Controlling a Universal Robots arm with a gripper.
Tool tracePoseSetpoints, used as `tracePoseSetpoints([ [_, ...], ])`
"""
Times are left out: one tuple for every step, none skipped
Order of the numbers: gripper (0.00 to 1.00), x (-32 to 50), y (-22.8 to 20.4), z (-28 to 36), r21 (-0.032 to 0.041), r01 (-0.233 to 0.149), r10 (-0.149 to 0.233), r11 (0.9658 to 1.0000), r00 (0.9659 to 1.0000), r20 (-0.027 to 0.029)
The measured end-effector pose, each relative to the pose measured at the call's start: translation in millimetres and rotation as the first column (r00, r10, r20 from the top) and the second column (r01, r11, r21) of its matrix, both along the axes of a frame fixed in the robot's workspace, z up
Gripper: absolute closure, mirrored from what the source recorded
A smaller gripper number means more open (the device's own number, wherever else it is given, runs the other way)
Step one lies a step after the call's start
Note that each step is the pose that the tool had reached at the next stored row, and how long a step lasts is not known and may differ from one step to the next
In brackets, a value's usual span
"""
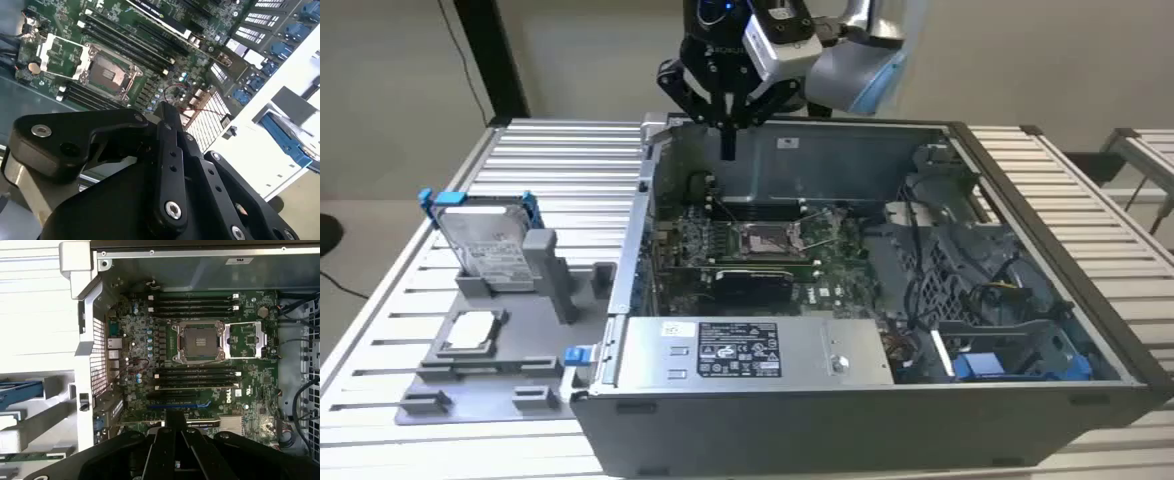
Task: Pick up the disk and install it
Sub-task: 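Reach for the disk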
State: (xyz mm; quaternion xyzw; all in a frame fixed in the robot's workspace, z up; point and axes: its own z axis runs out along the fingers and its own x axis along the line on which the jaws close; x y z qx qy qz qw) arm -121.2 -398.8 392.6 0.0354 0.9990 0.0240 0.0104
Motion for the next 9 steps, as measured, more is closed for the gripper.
tracePoseSetpoints([
  [1.00,0.0,0.0,0.0,0.0000,0.000,0.000,1.0000,1.0000,0.0000],
  [1.00,0.0,0.0,0.0,0.0000,0.000,0.000,1.0000,1.0000,0.0000],
  [1.00,0.0,0.0,0.0,0.0000,0.000,0.000,1.0000,1.0000,0.0000],
  [1.00,0.0,0.0,0.0,0.0000,0.000,0.000,1.0000,1.0000,0.0000],
  [1.00,0.0,0.0,0.0,0.0000,0.000,0.000,1.0000,1.0000,-0.0001],
  [1.00,0.0,0.0,0.0,0.0000,0.000,0.000,1.0000,1.0000,0.0000],
  [1.00,0.0,0.0,0.0,0.0000,0.000,0.000,1.0000,1.0000,0.0000],
  [1.00,0.0,0.0,0.0,0.0000,0.000,0.000,1.0000,1.0000,0.0000],
  [1.00,0.0,0.0,0.0,0.0000,0.000,0.000,1.0000,1.0000,0.0000],
])
